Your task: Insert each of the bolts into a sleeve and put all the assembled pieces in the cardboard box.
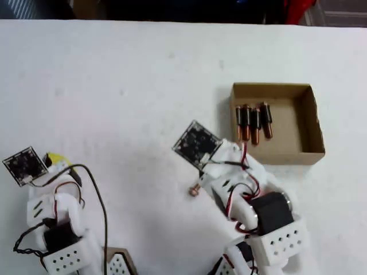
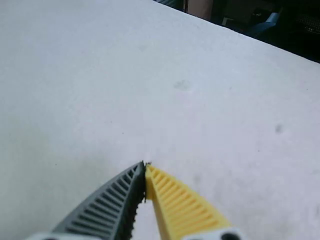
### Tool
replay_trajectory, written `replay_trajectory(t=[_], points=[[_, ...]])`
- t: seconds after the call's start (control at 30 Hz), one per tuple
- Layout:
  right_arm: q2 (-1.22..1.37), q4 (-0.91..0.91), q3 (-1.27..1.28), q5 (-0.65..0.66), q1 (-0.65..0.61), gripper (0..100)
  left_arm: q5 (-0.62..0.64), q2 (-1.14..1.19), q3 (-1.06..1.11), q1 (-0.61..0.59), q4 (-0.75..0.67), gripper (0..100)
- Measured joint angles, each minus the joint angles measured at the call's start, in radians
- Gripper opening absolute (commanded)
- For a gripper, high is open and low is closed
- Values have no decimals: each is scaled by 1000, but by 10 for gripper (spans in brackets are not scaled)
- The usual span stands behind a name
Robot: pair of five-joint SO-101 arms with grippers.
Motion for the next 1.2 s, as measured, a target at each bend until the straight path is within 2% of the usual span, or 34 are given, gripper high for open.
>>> replay_trajectory(t=[0.27,0.43,0.73,0.93,1.2], points=[[-18,0,250,0,212,17,0,0,0,2,0,30],[-18,-106,353,0,295,17,0,0,0,2,0,30],[-20,-152,448,0,298,17,0,0,0,2,0,30],[-17,-152,448,-3,213,17,0,0,0,2,0,30],[204,-302,448,-3,195,17,0,0,0,2,0,30]])
